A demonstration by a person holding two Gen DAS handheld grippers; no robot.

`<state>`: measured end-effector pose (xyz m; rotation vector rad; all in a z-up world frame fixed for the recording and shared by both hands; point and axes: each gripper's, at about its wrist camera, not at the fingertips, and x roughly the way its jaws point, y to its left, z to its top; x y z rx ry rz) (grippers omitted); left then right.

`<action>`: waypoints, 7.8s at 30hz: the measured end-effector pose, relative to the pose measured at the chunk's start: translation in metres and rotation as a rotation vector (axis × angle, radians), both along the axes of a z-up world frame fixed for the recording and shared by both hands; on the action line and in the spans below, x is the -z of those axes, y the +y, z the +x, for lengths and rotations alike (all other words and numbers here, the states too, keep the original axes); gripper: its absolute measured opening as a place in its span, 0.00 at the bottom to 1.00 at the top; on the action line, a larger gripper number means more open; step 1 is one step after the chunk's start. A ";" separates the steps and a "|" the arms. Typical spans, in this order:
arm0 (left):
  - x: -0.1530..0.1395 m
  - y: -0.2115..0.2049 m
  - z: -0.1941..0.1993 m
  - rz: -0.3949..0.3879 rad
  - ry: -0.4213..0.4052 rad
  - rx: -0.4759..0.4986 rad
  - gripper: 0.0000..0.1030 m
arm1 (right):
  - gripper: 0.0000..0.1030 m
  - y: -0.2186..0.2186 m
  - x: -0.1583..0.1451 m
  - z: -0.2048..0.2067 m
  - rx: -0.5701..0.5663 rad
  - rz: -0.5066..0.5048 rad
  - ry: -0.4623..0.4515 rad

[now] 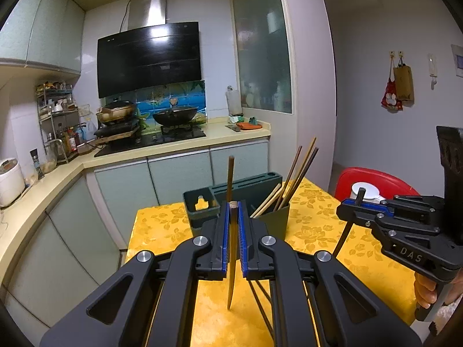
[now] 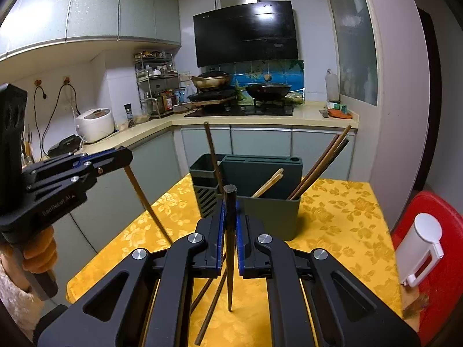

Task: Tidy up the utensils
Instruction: 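Lift both held chopsticks and carry them over the green utensil holder, then open left tool dropping its chopstick into the holder while right tool releases its own, then withdraw both open tools from the holder toward the two loose dark chopsticks, then close left tool on one dark chopstick while right tool grasps the other, then lift both held dark chopsticks and carry them over the green holder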

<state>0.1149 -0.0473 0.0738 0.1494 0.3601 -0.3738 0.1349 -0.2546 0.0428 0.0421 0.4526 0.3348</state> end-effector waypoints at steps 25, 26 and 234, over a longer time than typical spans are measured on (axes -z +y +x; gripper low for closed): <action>-0.107 -0.076 0.092 -0.040 -0.081 -0.028 0.06 | 0.07 -0.064 -0.091 0.092 0.206 0.084 -0.098; -0.109 -0.080 0.098 -0.040 -0.083 -0.037 0.06 | 0.07 -0.065 -0.092 0.096 0.216 0.081 -0.105; 0.137 0.022 -0.060 -0.041 0.178 -0.074 0.07 | 0.08 0.004 0.103 -0.067 0.044 -0.031 0.099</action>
